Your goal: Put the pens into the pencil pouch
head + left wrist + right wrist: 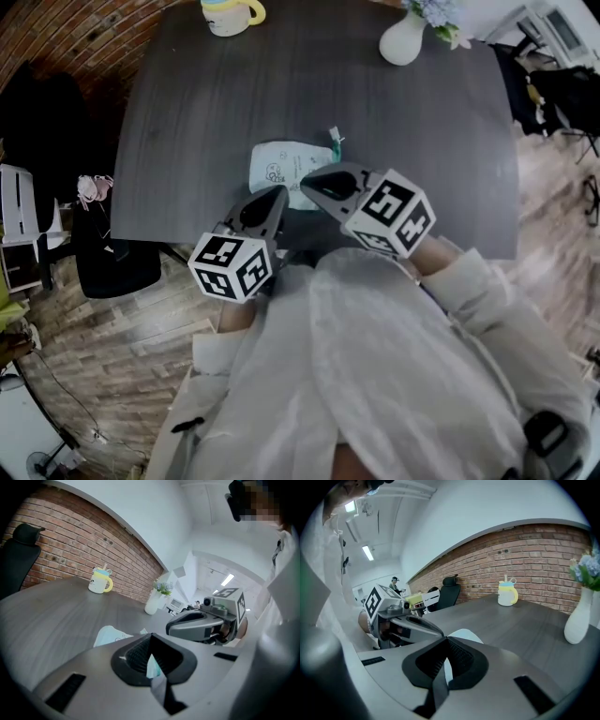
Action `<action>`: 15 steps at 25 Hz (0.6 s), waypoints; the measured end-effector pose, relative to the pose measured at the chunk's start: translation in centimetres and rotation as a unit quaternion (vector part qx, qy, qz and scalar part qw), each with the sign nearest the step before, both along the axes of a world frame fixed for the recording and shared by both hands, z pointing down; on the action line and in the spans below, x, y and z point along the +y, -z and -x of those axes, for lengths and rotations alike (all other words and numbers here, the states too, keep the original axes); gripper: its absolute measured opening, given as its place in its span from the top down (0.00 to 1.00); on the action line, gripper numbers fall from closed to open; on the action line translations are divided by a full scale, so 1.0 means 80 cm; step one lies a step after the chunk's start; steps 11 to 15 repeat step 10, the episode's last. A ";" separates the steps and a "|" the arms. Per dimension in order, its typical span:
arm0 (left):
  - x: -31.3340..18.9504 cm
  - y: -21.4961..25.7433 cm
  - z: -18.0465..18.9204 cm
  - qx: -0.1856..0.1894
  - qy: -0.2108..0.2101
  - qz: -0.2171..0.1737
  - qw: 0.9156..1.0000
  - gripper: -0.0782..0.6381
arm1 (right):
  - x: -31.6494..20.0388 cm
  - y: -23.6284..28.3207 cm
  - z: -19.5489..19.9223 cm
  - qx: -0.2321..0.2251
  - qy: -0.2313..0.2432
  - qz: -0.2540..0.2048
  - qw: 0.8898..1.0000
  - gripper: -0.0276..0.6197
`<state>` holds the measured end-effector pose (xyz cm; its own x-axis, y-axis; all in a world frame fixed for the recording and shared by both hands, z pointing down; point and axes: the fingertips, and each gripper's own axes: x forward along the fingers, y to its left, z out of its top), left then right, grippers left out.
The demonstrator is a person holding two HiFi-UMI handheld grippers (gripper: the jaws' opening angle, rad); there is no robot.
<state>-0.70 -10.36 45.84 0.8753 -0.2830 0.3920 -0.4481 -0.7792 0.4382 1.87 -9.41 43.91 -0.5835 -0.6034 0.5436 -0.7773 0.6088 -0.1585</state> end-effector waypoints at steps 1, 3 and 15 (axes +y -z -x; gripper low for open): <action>-0.001 0.000 -0.001 -0.001 0.001 0.000 1.000 0.88 | 0.001 -0.002 0.000 0.002 0.000 0.001 1.000 0.95; -0.003 0.001 -0.004 -0.001 -0.001 0.000 1.000 0.88 | 0.003 -0.005 -0.002 0.009 0.004 0.005 1.000 0.95; -0.006 -0.004 -0.010 -0.001 -0.010 0.006 1.000 0.88 | -0.001 -0.003 -0.013 0.014 0.015 0.009 1.000 0.95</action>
